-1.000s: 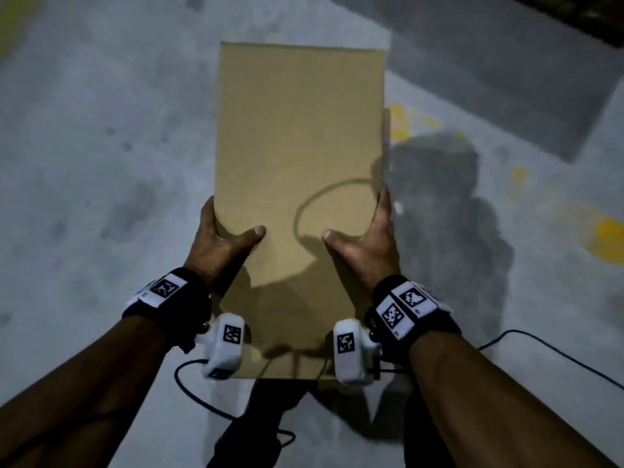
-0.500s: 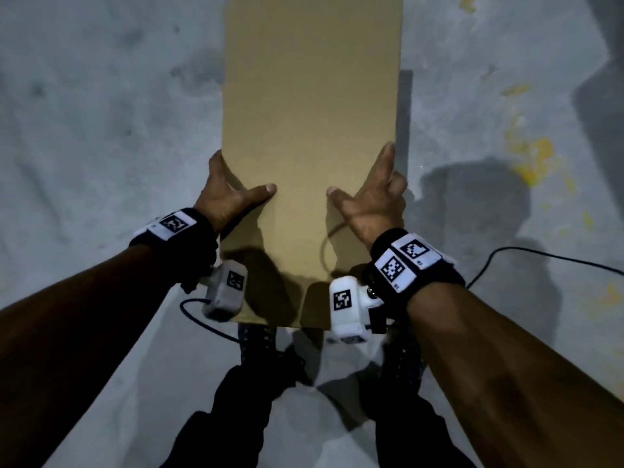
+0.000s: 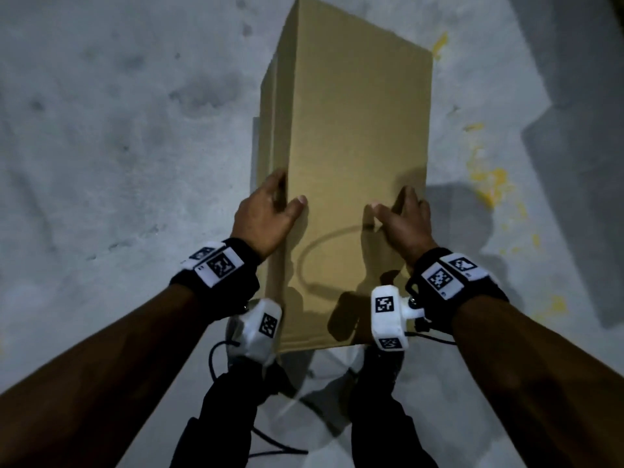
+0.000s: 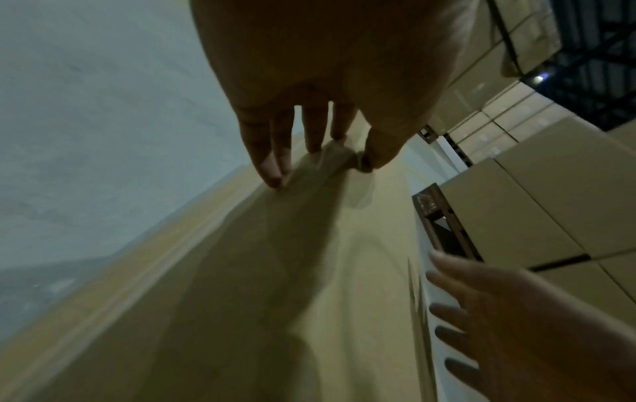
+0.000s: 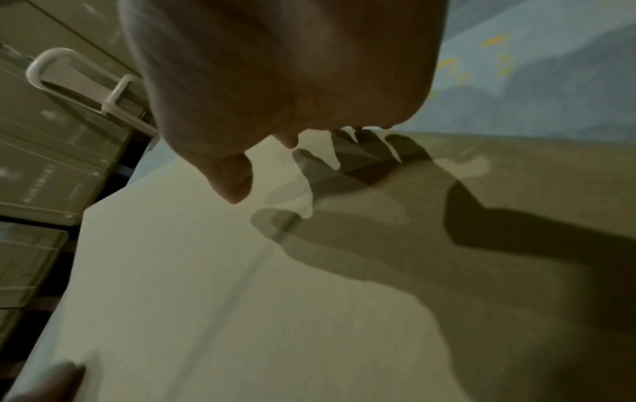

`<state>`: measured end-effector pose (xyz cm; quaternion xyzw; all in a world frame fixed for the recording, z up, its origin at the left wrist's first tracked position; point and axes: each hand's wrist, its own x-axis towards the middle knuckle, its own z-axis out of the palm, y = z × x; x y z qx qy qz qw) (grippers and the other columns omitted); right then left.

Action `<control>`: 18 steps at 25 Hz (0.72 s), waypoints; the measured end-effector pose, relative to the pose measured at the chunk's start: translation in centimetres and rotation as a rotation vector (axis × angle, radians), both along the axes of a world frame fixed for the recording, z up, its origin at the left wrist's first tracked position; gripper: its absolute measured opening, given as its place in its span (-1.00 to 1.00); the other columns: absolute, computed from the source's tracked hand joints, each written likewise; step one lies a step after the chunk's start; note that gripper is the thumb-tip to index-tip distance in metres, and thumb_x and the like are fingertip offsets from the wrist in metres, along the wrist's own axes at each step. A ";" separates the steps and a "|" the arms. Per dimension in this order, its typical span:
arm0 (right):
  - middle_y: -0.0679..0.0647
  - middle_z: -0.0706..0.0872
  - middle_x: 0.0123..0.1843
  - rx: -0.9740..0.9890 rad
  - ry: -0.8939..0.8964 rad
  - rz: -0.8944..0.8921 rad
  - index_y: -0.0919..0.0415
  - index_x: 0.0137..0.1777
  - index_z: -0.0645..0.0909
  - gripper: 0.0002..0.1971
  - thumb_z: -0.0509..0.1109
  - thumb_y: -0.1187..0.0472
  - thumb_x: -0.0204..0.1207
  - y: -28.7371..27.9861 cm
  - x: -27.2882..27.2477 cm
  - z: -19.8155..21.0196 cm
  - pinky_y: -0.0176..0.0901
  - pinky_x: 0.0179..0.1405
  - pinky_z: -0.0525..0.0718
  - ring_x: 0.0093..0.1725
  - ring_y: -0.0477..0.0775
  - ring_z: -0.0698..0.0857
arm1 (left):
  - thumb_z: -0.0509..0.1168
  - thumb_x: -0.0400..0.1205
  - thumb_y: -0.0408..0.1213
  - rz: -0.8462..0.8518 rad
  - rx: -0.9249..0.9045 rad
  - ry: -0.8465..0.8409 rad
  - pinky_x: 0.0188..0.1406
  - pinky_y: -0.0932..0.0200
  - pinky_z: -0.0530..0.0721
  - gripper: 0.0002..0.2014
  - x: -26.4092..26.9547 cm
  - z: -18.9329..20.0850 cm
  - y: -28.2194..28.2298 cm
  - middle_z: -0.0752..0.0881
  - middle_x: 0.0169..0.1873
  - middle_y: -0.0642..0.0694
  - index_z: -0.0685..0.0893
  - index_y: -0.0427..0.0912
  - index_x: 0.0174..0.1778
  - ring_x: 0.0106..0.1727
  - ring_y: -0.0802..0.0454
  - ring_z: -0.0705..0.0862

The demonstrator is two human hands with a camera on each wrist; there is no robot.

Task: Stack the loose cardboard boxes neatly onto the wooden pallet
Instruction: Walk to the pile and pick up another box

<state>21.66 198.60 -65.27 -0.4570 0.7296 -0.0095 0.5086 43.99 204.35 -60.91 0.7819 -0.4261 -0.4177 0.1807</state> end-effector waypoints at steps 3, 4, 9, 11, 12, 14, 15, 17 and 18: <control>0.03 0.02 0.82 -0.039 -0.218 -0.122 -0.14 0.78 0.01 0.03 0.39 -0.38 0.38 -1.1 -1.1 2.5 0.32 0.69 0.20 0.77 0.17 0.08 | 0.23 0.76 -0.09 -0.057 -0.044 0.066 0.30 0.39 0.43 -0.56 -2.8 1.8 -1.4 0.60 0.47 0.00 0.50 -0.01 0.59 0.43 0.02 0.60; -0.02 0.01 0.82 -0.032 -0.272 -0.165 -0.18 0.78 -0.01 0.06 0.40 -0.40 0.32 -1.7 -1.5 3.2 0.33 0.68 0.23 0.76 0.15 0.11 | 0.24 0.76 -0.15 -0.088 -0.062 0.089 0.28 0.45 0.38 -0.57 -3.9 2.0 -2.0 0.61 0.46 0.01 0.49 -0.02 0.59 0.44 0.05 0.58; 0.07 0.13 0.79 -0.123 -0.182 -0.137 -0.02 0.79 0.05 0.02 0.48 -0.30 0.45 -4.3 -5.2 3.4 0.17 0.70 0.24 0.74 0.14 0.20 | 0.38 0.66 -0.08 -0.087 0.076 -0.075 0.65 -0.08 0.29 -0.24 -6.8 -0.7 -4.0 0.30 0.67 -0.16 0.16 -0.03 0.73 0.68 -0.20 0.26; 0.14 0.26 0.75 -0.173 -0.096 -0.129 0.04 0.78 0.10 -0.02 0.47 -0.25 0.47 -4.6 -7.5 2.4 0.13 0.67 0.31 0.68 0.18 0.32 | 0.41 0.60 0.09 -0.111 0.222 -0.115 0.69 -0.17 0.19 -0.08 -7.7 -2.5 -4.1 0.03 0.74 -0.18 -0.03 0.07 0.75 0.73 -0.23 0.08; 0.16 0.36 0.70 -0.185 -0.059 -0.154 0.01 0.77 0.13 -0.03 0.45 -0.29 0.42 -4.5 -8.6 1.8 0.13 0.63 0.38 0.63 0.20 0.41 | 0.42 0.57 0.14 -0.125 0.262 -0.092 0.69 -0.17 0.16 -0.03 -8.5 -3.5 -4.1 -0.09 0.75 -0.17 -0.09 0.13 0.75 0.74 -0.23 0.02; 0.12 0.52 0.59 -0.231 0.013 -0.216 -0.13 0.72 0.17 -0.06 0.36 -0.36 0.35 -4.5 -10.8 0.7 0.14 0.55 0.49 0.51 0.23 0.55 | 0.46 0.53 0.15 -0.120 0.253 0.007 0.69 -0.10 0.17 0.03 -10.6 -5.0 -4.3 -0.27 0.74 -0.13 -0.15 0.24 0.73 0.75 -0.22 -0.02; 0.10 0.53 0.58 -0.255 0.035 -0.231 -0.21 0.71 0.13 -0.09 0.34 -0.36 0.36 -4.4 -12.1 0.0 0.13 0.55 0.49 0.49 0.24 0.56 | 0.49 0.51 0.13 -0.094 0.226 0.048 0.67 -0.07 0.19 0.06 -11.9 -5.5 -4.4 -0.30 0.73 -0.11 -0.16 0.28 0.72 0.75 -0.21 -0.02; 0.08 0.41 0.67 -0.284 0.061 -0.185 -0.27 0.74 -0.02 -0.11 0.40 -0.26 0.50 -4.1 -14.4 -0.9 -0.02 0.57 0.35 0.58 0.25 0.47 | 0.55 0.48 0.08 -0.034 0.156 0.101 0.64 -0.06 0.19 0.09 -14.1 -6.5 -4.7 -0.24 0.74 -0.11 -0.14 0.32 0.71 0.75 -0.17 -0.02; 0.08 0.33 0.72 -0.282 0.064 -0.141 -0.27 0.76 -0.08 -0.09 0.43 -0.20 0.56 -4.0 -15.4 -1.1 -0.03 0.55 0.30 0.62 0.24 0.40 | 0.57 0.46 0.07 -0.013 0.118 0.121 0.63 -0.05 0.18 0.11 -15.0 -6.8 -4.8 -0.18 0.74 -0.11 -0.14 0.31 0.71 0.75 -0.14 -0.02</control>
